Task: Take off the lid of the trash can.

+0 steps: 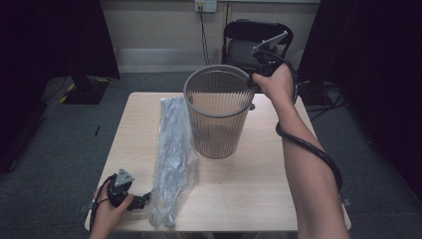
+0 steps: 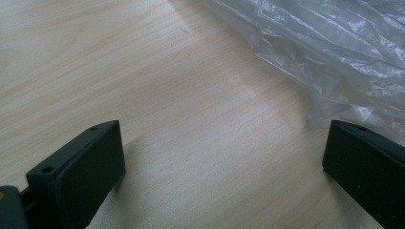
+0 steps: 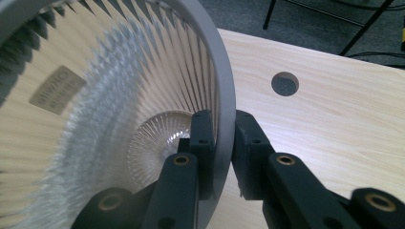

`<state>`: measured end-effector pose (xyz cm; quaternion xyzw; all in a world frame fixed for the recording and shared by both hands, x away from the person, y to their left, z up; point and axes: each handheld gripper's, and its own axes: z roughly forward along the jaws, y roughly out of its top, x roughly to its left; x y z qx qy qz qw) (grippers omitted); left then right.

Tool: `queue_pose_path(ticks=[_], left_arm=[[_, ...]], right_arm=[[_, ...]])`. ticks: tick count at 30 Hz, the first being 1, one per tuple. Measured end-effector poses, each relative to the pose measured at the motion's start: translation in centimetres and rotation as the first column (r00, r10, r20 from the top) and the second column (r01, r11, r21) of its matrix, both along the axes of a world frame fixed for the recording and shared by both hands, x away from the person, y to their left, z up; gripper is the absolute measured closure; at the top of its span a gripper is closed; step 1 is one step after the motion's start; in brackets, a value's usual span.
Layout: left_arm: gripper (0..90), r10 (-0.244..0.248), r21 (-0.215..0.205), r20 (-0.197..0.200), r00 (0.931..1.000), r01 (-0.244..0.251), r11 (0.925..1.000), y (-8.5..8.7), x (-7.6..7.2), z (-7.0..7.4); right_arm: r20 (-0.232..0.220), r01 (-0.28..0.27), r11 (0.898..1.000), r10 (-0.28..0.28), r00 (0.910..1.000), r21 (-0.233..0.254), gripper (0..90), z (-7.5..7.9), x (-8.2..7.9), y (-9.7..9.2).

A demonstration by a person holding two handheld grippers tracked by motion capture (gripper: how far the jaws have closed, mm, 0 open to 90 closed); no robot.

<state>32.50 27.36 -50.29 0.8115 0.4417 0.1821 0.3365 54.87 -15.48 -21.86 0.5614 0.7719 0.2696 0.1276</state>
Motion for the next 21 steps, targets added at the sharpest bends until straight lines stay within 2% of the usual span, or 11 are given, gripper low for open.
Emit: queue_pose_path(ticks=[4,7,10,14,18,21], left_arm=[[0.0,0.0,0.0,0.0,1.0,0.0,1.0,0.0,0.0,0.0],[0.0,0.0,0.001,0.002,1.0,0.0,1.0,0.0,0.0,0.0],[0.0,0.0,-0.001,0.0,1.0,0.0,1.0,0.0,0.0,0.0],[0.0,0.0,-0.001,0.001,1.0,0.0,1.0,0.0,0.0,0.0],[0.0,0.0,0.0,0.0,1.0,0.0,1.0,0.0,0.0,0.0],[0.0,0.0,0.001,0.0,1.0,0.0,1.0,0.0,0.0,0.0]], right_arm=[[0.012,0.01,0.999,-0.011,0.9999,0.049,82.2,0.7,0.0,-0.4],[0.03,0.027,0.993,-0.031,0.9991,0.117,83.9,1.3,0.1,-0.8],[0.024,0.026,0.988,-0.03,0.9993,0.15,84.2,1.7,0.2,-0.9],[0.022,0.033,0.987,-0.037,0.9991,0.156,84.3,2.1,0.4,-1.2],[0.01,0.044,0.977,-0.047,0.9989,0.206,84.3,2.6,0.4,-1.8],[0.005,0.044,0.981,-0.046,0.9989,0.186,84.3,2.8,0.3,-2.4]])
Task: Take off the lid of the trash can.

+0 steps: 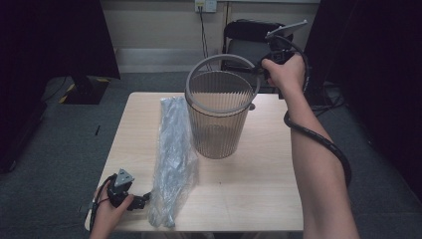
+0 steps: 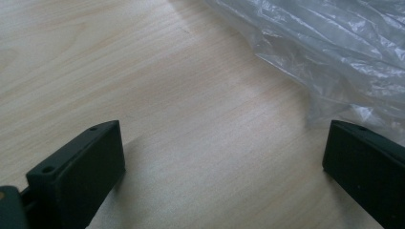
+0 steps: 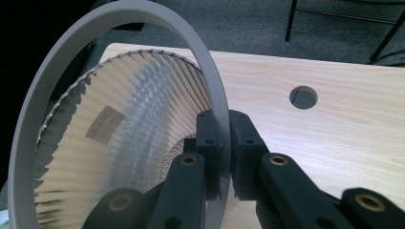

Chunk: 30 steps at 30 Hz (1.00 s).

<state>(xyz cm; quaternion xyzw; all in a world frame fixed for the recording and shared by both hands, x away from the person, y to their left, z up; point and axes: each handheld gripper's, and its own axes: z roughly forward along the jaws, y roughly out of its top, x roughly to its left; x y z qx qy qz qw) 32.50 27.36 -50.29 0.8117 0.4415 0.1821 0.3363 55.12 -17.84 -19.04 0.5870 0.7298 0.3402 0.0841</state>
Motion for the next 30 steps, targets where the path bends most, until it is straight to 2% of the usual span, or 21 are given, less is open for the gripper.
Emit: queue_pose_path(ticks=[5,15,20,30], left_arm=[[0.0,0.0,-0.002,0.001,1.0,0.0,1.0,0.0,0.0,0.0],[0.0,0.004,-0.004,0.003,1.0,-0.004,1.0,0.0,0.0,0.0],[0.0,0.005,-0.004,0.003,1.0,-0.005,1.0,0.0,0.0,0.0],[0.0,0.006,-0.007,0.002,1.0,-0.006,1.0,-0.1,0.0,0.0]], right_arm=[[0.005,-0.01,1.0,0.01,0.9999,0.002,84.3,0.2,-0.5,-1.2],[-0.015,-0.018,1.0,0.018,0.9997,0.004,84.3,0.2,-2.1,-3.7],[-0.024,-0.022,1.0,0.023,0.9995,0.022,84.3,0.4,-3.0,-4.8],[-0.015,-0.033,0.999,0.033,0.9993,0.001,84.2,0.3,-5.0,-6.6]])
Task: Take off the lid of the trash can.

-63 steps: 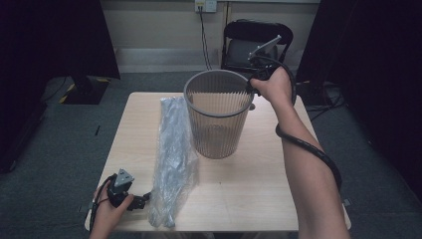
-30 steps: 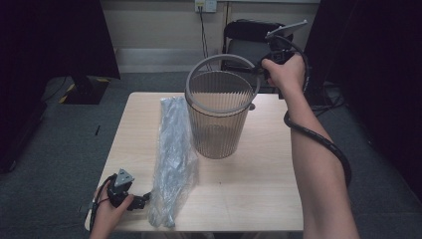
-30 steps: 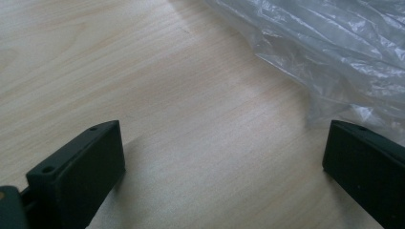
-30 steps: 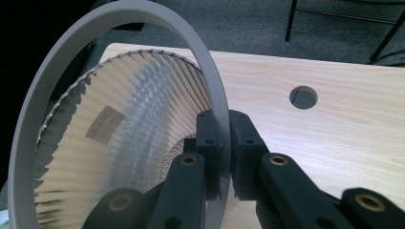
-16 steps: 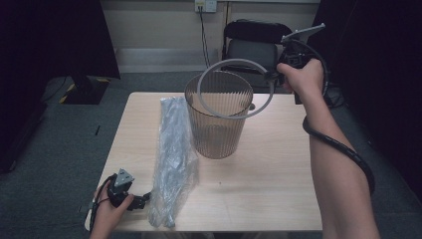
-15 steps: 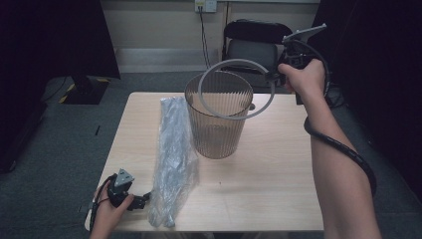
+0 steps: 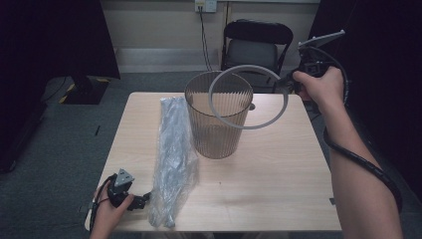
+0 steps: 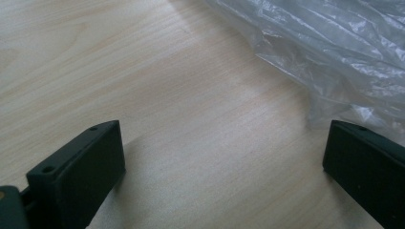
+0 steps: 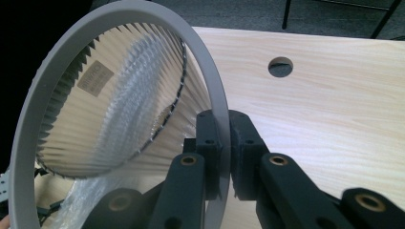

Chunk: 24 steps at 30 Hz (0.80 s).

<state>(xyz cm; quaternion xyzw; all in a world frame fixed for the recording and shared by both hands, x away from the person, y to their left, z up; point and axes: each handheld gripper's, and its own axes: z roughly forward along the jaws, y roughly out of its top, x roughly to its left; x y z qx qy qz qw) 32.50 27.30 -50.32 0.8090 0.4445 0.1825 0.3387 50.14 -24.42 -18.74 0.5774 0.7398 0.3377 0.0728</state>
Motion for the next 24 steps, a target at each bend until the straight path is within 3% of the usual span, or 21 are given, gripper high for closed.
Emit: queue_pose_path(ticks=[24], left_arm=[[0.0,0.008,0.002,0.001,1.0,-0.008,1.0,-0.1,0.0,0.0]], right_arm=[[-0.005,0.015,1.0,-0.015,0.9999,0.028,84.1,-0.9,-4.0,-4.3]])
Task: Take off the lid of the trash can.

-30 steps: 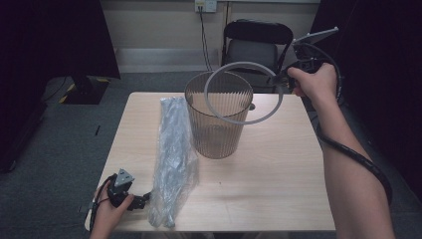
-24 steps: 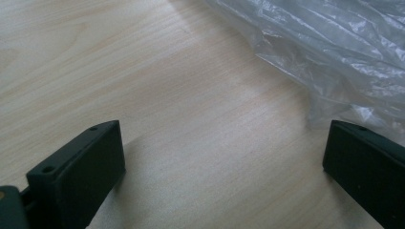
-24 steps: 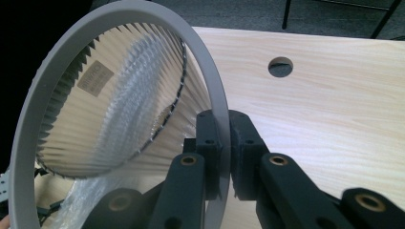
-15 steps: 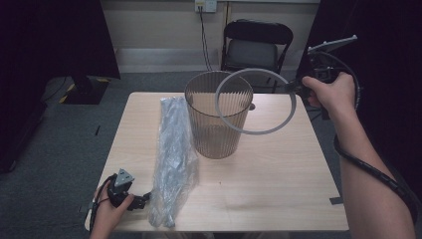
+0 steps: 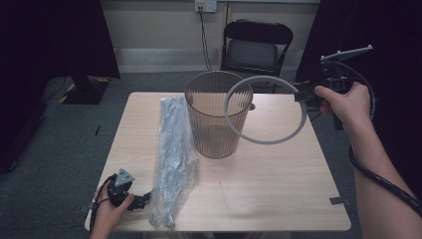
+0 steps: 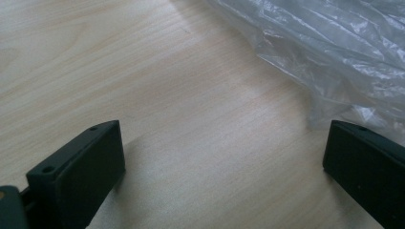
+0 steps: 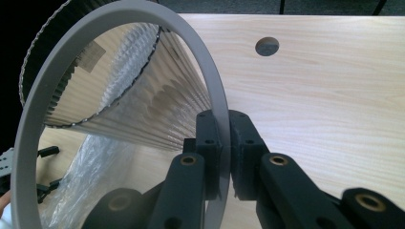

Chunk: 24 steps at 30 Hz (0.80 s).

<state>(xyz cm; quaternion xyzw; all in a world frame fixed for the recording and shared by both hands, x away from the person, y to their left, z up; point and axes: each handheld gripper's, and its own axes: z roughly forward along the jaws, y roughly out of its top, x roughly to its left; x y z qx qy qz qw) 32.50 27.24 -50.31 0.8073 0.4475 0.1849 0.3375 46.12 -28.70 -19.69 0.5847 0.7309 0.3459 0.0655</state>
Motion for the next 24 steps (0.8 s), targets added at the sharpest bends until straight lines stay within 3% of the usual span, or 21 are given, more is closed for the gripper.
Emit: queue_pose_path(ticks=[14,24], left_arm=[[0.0,0.004,-0.002,0.0,1.0,-0.004,1.0,0.0,0.0,0.0],[0.0,0.005,-0.002,0.0,1.0,-0.005,1.0,-0.1,0.0,0.0]], right_arm=[[-0.011,0.027,0.999,-0.026,0.9996,0.02,84.0,-1.3,-2.5,-3.3],[-0.043,0.011,0.999,-0.009,0.999,0.034,83.6,-3.6,-3.6,-4.2]])
